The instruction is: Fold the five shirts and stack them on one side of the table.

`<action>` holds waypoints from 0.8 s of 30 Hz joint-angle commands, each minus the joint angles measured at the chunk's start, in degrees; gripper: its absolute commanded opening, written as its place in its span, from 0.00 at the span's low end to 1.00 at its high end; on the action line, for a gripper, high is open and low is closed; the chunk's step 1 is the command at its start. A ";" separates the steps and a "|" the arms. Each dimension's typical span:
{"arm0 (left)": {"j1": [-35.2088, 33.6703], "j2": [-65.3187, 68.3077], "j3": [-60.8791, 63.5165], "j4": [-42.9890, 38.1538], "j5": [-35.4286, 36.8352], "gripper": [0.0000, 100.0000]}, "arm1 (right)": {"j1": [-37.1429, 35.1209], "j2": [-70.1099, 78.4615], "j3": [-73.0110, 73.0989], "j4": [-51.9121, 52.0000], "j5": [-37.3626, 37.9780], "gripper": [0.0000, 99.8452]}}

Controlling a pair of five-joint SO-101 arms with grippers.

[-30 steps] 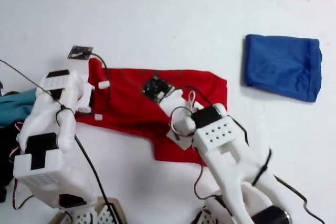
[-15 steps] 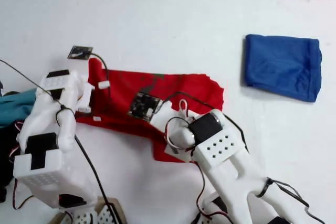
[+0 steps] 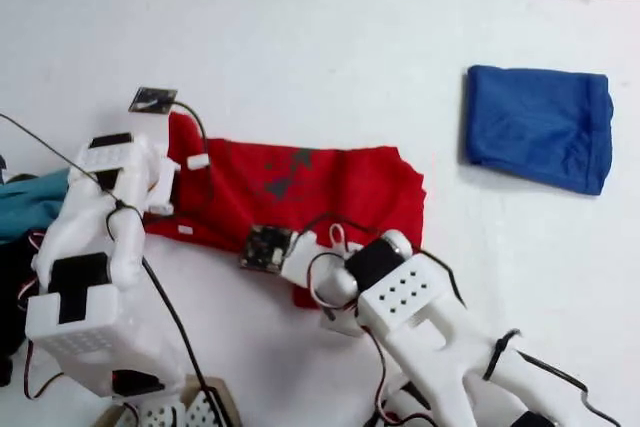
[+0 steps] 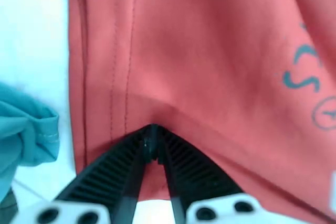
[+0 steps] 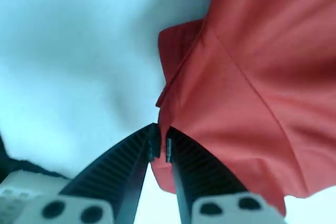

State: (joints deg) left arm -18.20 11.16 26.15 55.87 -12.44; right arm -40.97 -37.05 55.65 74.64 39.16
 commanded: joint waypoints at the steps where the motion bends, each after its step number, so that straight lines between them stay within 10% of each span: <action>1: -1.58 -0.26 0.22 -1.58 -0.35 0.03 | -0.31 -2.15 1.49 -2.33 0.00 0.05; 12: -1.85 -0.70 0.22 -1.14 -0.35 0.03 | 12.97 -10.68 -18.90 7.16 -0.09 0.12; 24: -3.52 -0.35 -1.89 8.62 -7.82 0.03 | 27.91 25.36 -21.27 -22.46 -2.99 0.04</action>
State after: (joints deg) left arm -19.52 11.25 25.01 61.14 -18.15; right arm -13.71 -22.64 39.38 57.41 38.81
